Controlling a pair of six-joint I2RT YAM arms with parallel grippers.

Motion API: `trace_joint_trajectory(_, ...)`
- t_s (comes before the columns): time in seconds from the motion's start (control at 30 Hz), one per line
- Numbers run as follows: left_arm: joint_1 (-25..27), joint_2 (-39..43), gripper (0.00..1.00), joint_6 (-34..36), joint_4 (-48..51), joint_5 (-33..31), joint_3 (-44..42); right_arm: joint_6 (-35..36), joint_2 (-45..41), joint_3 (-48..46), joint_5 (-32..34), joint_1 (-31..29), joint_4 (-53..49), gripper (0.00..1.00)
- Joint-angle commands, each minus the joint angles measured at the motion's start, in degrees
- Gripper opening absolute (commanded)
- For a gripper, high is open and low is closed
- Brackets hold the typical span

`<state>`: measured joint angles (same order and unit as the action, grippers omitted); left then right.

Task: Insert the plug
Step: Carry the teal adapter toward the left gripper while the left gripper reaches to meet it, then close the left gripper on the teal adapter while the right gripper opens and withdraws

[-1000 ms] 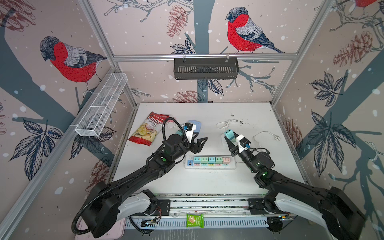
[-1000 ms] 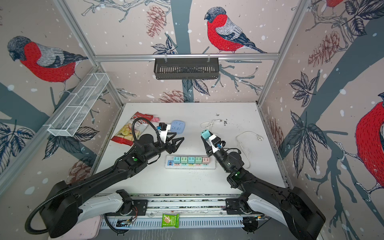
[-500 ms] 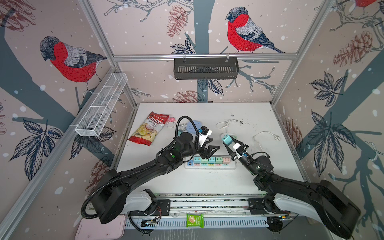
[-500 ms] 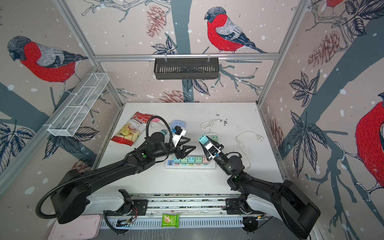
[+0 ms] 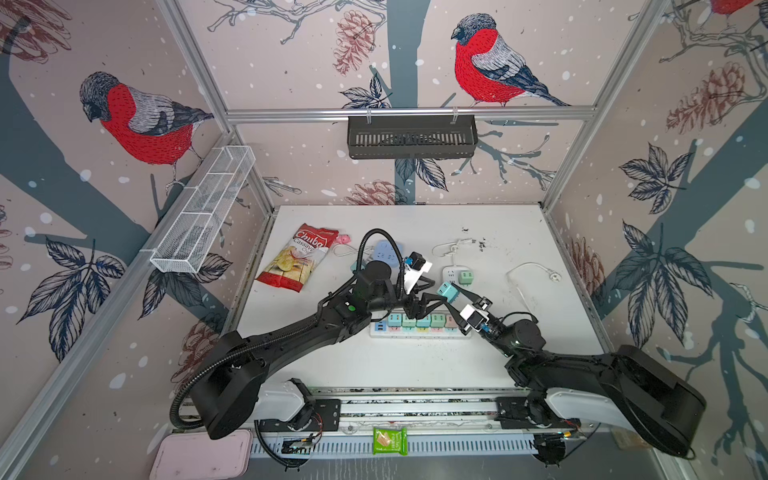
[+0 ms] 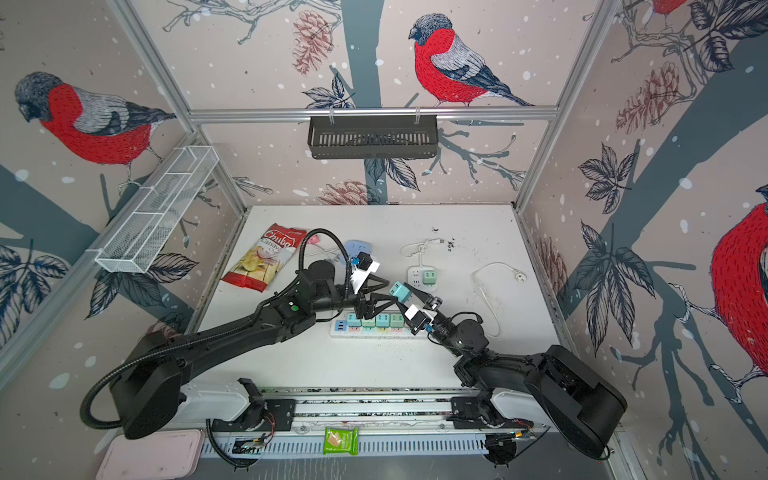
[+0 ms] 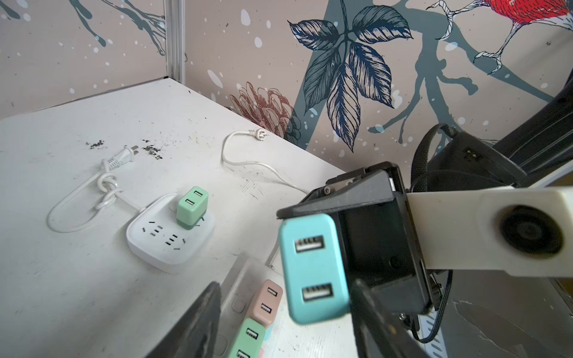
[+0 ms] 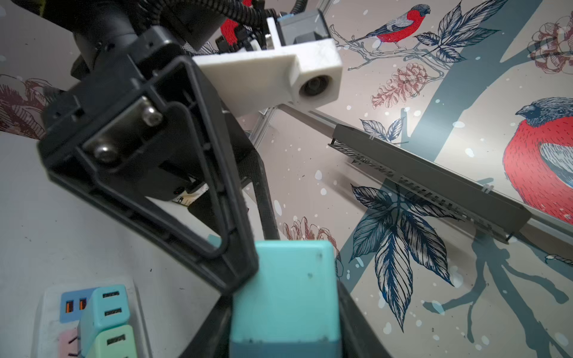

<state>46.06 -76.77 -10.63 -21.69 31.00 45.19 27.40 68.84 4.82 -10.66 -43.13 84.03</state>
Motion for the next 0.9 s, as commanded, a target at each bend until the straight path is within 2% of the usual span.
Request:
trace_joint_trajectory(0.0, 0.6, -0.8, 0.64, 0.0, 0.5, 2.4, 1.1, 2.4, 0.5, 0.1, -0.6, -0.9, 3.5, 0.02)
trace_joint_trajectory(0.6, 2.0, -3.1, 0.48, 1.3, 2.9, 3.2, 3.3, 5.7, 3.4, 0.2, 1.8, -2.9, 5.8, 0.02)
trace_joint_trajectory(0.83, 2.2, -3.4, 0.39, 1.5, 3.3, 2.9, 3.7, 6.4, 4.8, 0.0, 2.3, -3.2, 6.9, 0.02)
trace_joint_trajectory(0.87, 2.2, -3.5, 0.35, 1.5, 3.3, 3.0, 3.7, 6.4, 5.0, -0.1, 2.3, -3.2, 6.9, 0.02)
